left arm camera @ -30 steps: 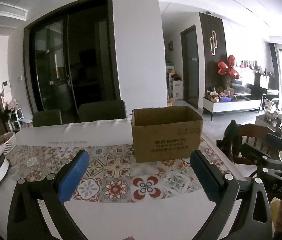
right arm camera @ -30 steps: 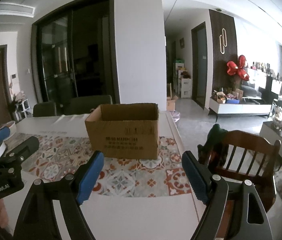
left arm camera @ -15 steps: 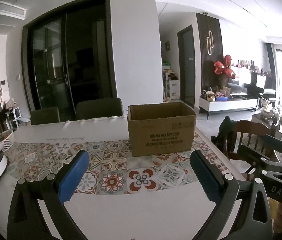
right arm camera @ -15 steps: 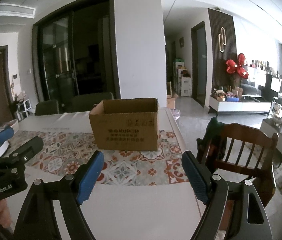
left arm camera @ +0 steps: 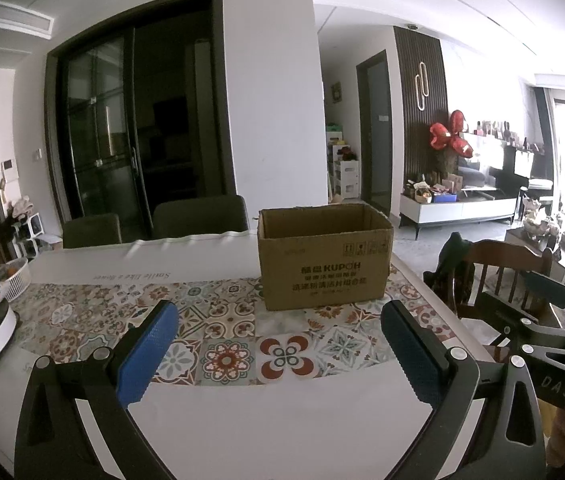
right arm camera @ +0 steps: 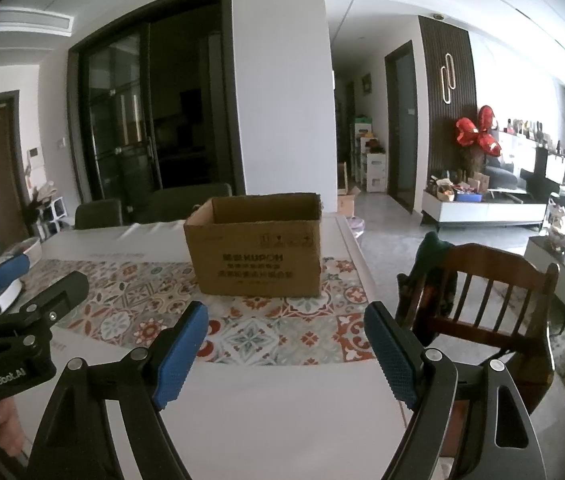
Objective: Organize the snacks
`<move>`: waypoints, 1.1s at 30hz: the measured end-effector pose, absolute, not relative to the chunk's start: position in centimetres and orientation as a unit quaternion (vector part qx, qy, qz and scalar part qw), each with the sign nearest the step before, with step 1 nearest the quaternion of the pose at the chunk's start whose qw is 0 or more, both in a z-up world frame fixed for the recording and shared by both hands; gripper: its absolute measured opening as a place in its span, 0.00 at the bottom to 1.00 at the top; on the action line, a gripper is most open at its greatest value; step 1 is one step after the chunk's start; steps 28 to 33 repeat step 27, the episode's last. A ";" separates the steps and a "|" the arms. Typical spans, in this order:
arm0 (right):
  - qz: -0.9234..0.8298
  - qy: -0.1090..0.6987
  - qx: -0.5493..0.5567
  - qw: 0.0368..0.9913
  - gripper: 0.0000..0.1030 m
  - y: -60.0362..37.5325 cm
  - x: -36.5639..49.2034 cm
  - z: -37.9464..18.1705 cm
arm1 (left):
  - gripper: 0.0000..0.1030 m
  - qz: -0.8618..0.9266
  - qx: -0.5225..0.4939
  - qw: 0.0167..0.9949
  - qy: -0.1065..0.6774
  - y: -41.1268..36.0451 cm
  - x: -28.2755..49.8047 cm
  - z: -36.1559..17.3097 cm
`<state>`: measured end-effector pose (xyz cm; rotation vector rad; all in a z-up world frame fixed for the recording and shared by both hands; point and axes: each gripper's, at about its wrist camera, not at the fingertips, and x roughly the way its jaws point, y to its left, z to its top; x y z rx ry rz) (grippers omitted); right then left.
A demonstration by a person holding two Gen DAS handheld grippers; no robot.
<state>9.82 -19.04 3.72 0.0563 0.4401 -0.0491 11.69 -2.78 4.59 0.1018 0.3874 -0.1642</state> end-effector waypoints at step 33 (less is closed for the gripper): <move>-0.022 0.220 0.029 0.975 0.78 -18.9 9.7 3.7 | 1.00 -0.076 0.050 0.976 0.196 -2.5 11.2 4.2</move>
